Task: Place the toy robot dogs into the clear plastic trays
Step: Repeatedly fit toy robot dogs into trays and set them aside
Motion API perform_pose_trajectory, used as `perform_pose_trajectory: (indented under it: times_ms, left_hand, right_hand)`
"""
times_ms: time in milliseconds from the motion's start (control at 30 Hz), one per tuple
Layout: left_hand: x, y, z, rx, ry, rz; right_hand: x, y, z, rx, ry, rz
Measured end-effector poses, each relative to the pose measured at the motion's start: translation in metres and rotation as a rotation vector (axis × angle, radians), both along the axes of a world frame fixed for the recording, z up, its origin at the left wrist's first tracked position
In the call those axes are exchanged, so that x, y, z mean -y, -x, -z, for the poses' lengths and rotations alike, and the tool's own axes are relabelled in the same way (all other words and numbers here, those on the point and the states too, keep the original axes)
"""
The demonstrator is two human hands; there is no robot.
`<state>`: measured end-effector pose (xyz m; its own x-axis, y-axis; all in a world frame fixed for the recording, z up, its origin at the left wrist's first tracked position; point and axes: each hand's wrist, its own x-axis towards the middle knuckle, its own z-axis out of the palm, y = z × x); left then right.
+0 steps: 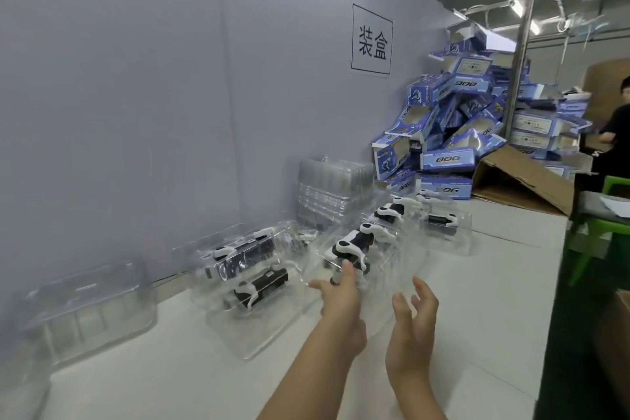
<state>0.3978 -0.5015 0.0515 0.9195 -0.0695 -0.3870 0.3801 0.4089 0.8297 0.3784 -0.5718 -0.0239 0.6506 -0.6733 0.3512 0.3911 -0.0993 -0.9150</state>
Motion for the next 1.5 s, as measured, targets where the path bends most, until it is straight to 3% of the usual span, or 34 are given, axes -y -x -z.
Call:
perform_pose_trajectory:
  times_ms: [133, 267, 333, 400, 467, 600, 667, 733, 833, 933, 1033, 1100, 1333, 1500]
  left_hand:
    - [0.0, -0.005, -0.004, -0.022, 0.165, 0.046]
    - [-0.043, 0.037, -0.019, -0.197, 0.208, 0.197]
    - [-0.086, 0.07, -0.031, -0.276, 0.178, 0.184]
    - [-0.142, 0.102, -0.037, -0.232, 0.132, 0.097]
    - [-0.206, 0.13, -0.036, -0.127, 0.139, -0.111]
    - [-0.319, 0.166, -0.017, 0.091, 0.113, -0.831]
    - [-0.363, 0.171, -0.005, 0.147, 0.011, -1.186]
    - [-0.403, 0.17, 0.007, 0.213, -0.101, -1.362]
    - [-0.453, 0.163, 0.029, 0.317, -0.376, -1.143]
    - [-0.481, 0.156, 0.051, 0.374, -0.568, -0.832]
    - [-0.49, 0.145, 0.07, 0.416, -0.533, -0.619]
    - [-0.491, 0.139, 0.078, 0.441, -0.544, -0.583]
    - [-0.483, 0.138, 0.081, 0.409, -0.624, -0.678]
    - [-0.471, 0.151, 0.073, 0.456, -0.589, -0.667]
  right_hand:
    - [-0.003, 0.0, 0.006, -0.017, 0.127, -0.028]
    - [-0.009, 0.004, 0.007, -0.002, 0.301, -0.062]
    - [-0.011, 0.01, 0.002, 0.063, 0.419, -0.003]
    - [-0.022, 0.019, -0.005, 0.213, 0.5, 0.065]
    - [-0.053, 0.029, -0.014, 0.367, 0.552, 0.042]
    - [-0.152, 0.049, -0.022, 0.629, 0.766, -0.186]
    - [-0.206, 0.056, -0.031, 0.671, 0.812, -0.326]
    - [-0.259, 0.062, -0.044, 0.648, 0.865, -0.431]
    - [-0.333, 0.065, -0.068, 0.537, 1.015, -0.539]
    - [-0.389, 0.061, -0.087, 0.358, 1.349, -0.612]
    - [-0.422, 0.048, -0.094, 0.12, 1.683, -0.646]
    - [-0.431, 0.042, -0.093, 0.138, 1.817, -0.573]
    - [-0.421, 0.032, -0.1, 0.209, 1.731, -0.526]
    - [-0.396, 0.033, -0.123, 0.167, 1.385, -0.65]
